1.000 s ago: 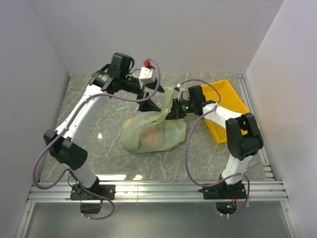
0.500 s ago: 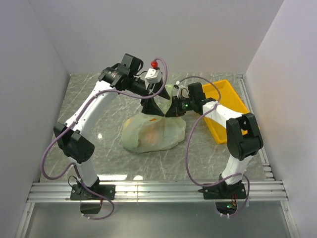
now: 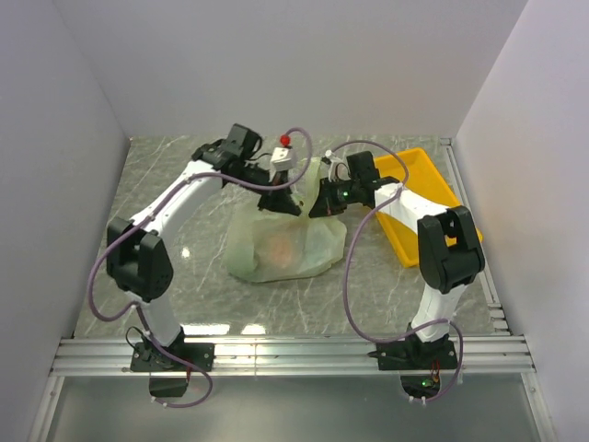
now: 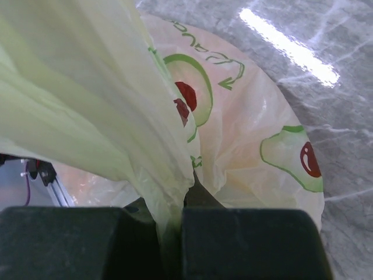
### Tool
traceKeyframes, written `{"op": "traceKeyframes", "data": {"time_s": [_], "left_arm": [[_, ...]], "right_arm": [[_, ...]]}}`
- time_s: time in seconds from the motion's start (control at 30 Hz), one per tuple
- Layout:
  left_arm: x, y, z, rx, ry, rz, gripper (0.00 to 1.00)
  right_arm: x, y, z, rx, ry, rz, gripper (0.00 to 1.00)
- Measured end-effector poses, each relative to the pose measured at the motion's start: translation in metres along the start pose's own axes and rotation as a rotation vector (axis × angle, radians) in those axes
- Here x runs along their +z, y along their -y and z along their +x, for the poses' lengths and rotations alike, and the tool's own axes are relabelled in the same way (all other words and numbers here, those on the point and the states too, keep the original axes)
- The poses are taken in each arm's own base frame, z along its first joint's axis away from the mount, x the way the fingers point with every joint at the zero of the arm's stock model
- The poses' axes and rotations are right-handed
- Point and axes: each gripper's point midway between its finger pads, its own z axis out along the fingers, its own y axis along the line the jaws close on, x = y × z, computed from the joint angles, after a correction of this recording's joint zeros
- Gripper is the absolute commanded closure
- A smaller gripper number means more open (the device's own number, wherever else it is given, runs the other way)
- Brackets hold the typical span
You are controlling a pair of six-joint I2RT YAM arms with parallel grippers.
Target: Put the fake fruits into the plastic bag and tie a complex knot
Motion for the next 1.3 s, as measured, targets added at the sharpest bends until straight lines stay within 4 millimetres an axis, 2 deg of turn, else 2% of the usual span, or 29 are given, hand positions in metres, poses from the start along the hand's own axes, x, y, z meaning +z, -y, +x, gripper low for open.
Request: {"op": "traceKeyframes", "data": {"time_s": [0.1,0.2,0.33,0.47,0.57,0.73,1.0,1.13,1.3], "left_arm": [[-0.022,0.006,0.033,-0.036,-0.02,-0.057,1.0],[-0.035,0.028,0.065,-0.023,-0.065,-0.08,1.0],[-0.029,0.06,0.111,0.006,-0.138,-0.028,1.0],[-0.021,0.073,0.179,-0.033,-0.233,0.018,1.0],[-0.017,0.073,0.214,-0.027,-0.278,0.035,1.0],[-0.013,0.061,0.232,0.024,-0.303,0.04,0.99],[-0.01,0.047,0.233,0.065,-0.31,0.057,0.99],[-0.009,0.043,0.244,0.099,-0.33,0.057,0.99],[-0.012,0.043,0.239,0.09,-0.341,0.062,0.99]], "right_arm": [[0.002,0.013,0.002,0.046,-0.026,0.034,1.0],[0.002,0.028,0.008,0.107,-0.049,0.072,1.0],[0.004,0.038,0.017,0.165,-0.073,0.1,1.0],[0.008,0.041,0.022,0.197,-0.088,0.109,1.0],[0.01,0.038,0.026,0.216,-0.102,0.1,1.0],[0.013,0.036,0.028,0.231,-0.106,0.103,1.0],[0.023,0.05,0.039,0.273,-0.131,0.135,1.0],[0.026,0.049,0.043,0.284,-0.142,0.122,1.0],[0.026,0.049,0.041,0.268,-0.138,0.12,1.0]]}}
